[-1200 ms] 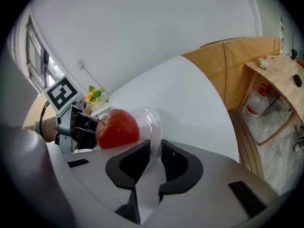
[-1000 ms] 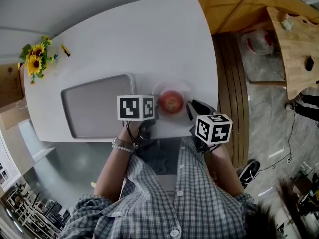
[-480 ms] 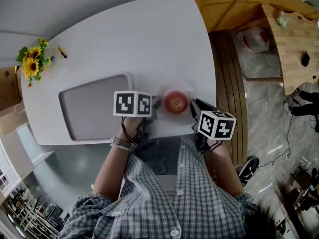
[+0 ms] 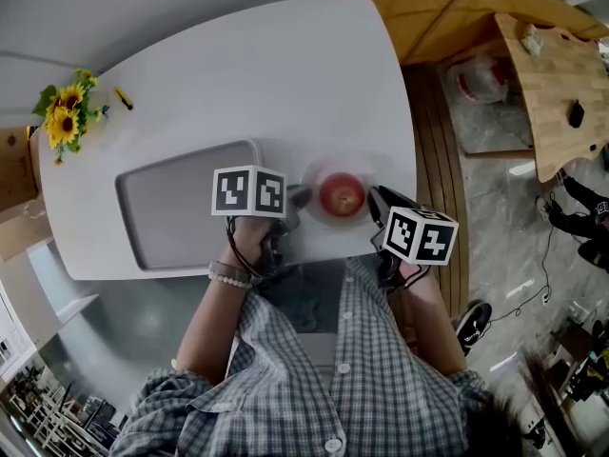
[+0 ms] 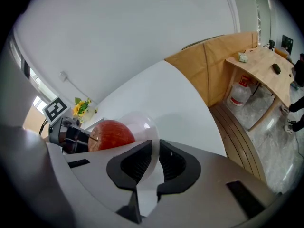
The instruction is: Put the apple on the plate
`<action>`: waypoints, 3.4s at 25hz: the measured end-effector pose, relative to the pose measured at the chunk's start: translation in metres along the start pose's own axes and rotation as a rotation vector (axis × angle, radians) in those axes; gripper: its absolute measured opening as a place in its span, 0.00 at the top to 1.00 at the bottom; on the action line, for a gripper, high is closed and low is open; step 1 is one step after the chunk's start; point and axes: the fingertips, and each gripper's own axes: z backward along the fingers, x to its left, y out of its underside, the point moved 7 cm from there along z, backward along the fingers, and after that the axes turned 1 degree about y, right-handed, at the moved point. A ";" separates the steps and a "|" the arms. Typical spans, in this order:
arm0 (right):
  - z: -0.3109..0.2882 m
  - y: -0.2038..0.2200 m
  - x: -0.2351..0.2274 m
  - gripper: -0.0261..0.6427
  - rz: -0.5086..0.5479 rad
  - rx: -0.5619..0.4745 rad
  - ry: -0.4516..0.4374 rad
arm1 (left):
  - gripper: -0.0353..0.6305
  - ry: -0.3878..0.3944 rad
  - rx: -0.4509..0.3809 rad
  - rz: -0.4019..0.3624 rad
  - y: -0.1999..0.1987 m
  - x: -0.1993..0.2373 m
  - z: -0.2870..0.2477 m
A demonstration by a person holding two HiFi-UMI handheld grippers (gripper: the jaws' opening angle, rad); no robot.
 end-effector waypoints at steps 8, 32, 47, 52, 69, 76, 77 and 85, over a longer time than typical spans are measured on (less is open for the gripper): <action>0.011 -0.015 0.036 0.87 0.046 -0.036 -0.010 | 0.87 0.026 -0.058 0.012 -0.001 0.005 0.035; -0.049 0.018 0.214 0.87 0.279 0.057 -0.177 | 0.87 -0.004 -0.314 0.204 0.048 0.133 0.183; -0.099 0.053 0.265 0.87 0.345 0.129 -0.137 | 0.87 -0.065 -0.283 0.232 0.065 0.207 0.198; -0.107 0.057 0.266 0.87 0.383 0.143 -0.107 | 0.87 -0.070 -0.270 0.239 0.066 0.215 0.191; -0.108 0.059 0.261 0.87 0.428 0.064 -0.193 | 0.87 -0.062 -0.363 0.224 0.068 0.222 0.200; -0.071 0.034 0.257 0.87 0.425 -0.096 -0.202 | 0.87 -0.132 -0.562 0.201 0.069 0.213 0.244; -0.062 0.028 0.257 0.87 0.449 -0.143 -0.197 | 0.87 -0.142 -0.604 0.178 0.068 0.207 0.252; 0.023 -0.017 0.278 0.91 0.550 -0.436 -0.273 | 0.93 -0.129 -0.975 -0.105 0.075 0.134 0.316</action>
